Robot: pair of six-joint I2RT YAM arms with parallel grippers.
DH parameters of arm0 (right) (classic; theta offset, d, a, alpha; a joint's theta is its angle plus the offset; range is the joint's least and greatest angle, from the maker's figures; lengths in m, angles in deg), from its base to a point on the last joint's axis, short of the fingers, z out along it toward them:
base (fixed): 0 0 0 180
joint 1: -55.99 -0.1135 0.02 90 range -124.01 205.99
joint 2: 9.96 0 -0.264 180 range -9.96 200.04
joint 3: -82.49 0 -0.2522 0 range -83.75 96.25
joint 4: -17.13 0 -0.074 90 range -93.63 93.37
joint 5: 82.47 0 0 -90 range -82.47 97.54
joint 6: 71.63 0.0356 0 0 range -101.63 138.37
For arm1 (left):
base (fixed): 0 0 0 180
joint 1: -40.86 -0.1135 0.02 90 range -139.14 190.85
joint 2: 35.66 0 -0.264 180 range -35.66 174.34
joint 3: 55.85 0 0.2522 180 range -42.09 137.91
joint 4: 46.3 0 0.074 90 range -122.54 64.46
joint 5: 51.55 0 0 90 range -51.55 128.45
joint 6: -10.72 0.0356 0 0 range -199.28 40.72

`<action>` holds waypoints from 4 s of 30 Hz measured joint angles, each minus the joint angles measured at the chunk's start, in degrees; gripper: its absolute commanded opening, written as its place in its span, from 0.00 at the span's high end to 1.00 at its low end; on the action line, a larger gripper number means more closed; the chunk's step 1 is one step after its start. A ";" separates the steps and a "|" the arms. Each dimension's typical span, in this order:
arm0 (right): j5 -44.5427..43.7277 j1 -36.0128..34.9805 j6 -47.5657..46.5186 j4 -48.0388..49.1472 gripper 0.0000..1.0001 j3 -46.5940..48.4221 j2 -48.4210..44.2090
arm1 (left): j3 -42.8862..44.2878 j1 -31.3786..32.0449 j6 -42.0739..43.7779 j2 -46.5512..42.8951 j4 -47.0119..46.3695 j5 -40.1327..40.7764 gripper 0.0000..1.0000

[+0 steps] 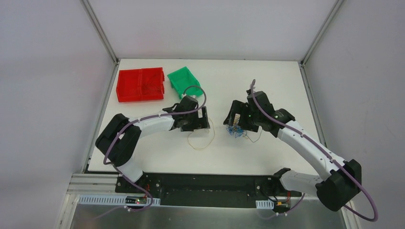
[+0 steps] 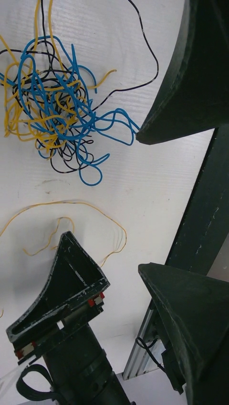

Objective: Untangle the cables
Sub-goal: Untie the cable, then pick up the cable at the center of the board, then place the cable in the bin.

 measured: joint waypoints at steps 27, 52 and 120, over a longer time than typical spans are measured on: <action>-7.13 1.79 -0.02 -1.81 0.01 -3.04 -9.57 | 26.05 10.23 9.70 19.82 17.11 11.63 0.27; -9.22 5.92 1.92 -2.01 0.01 -5.46 -16.24 | 27.43 14.95 11.80 21.38 20.79 19.15 1.00; -5.68 7.80 1.84 -0.04 0.01 -5.49 -12.85 | 39.71 -18.25 12.83 5.62 16.17 -13.49 1.00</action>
